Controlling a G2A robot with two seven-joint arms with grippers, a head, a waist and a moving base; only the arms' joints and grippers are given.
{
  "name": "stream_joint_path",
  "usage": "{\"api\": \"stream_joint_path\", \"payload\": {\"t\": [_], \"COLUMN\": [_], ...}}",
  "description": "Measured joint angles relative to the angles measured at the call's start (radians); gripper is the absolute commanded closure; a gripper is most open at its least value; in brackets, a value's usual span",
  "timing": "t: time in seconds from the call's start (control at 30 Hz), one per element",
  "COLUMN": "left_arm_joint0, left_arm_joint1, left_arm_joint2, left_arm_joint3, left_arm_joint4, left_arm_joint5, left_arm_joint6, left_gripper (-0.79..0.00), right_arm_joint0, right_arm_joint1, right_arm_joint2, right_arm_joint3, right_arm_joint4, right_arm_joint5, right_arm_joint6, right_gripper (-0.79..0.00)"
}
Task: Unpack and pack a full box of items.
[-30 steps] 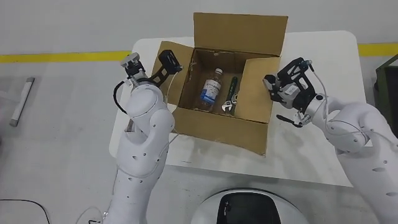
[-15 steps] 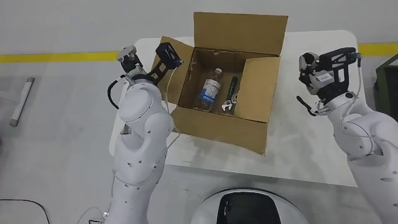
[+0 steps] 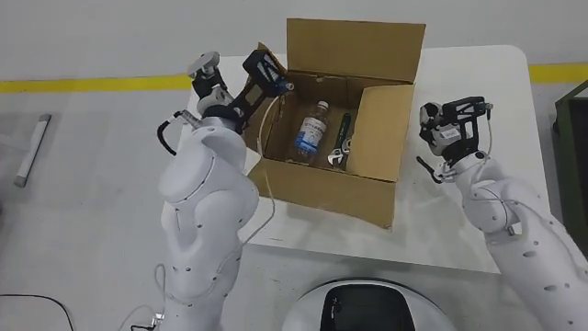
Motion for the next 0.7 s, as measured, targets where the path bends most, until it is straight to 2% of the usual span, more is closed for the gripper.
{"api": "stream_joint_path", "payload": {"t": [0.37,0.53,0.7], "left_arm_joint0": [-0.055,-0.057,-0.048], "left_arm_joint1": [-0.050,-0.058,-0.060], "left_arm_joint2": [0.129,0.201,0.238], "left_arm_joint3": [0.045,0.096,0.109], "left_arm_joint4": [-0.378,-0.379,-0.359], "left_arm_joint5": [0.122,0.134,0.129], "left_arm_joint6": [-0.048,-0.021,0.025], "left_gripper": [-0.785,-0.785,-0.785], "right_arm_joint0": [0.105,0.133,0.102], "right_arm_joint1": [-0.005,-0.007,-0.005], "right_arm_joint2": [-0.021,-0.029,-0.003], "right_arm_joint3": [0.117,0.154,0.115], "right_arm_joint4": [0.013,0.022,0.020], "right_arm_joint5": [-0.119,-0.159,-0.118], "right_arm_joint6": [-0.007,-0.022,-0.041], "right_gripper": [0.000,0.000,0.000]}}
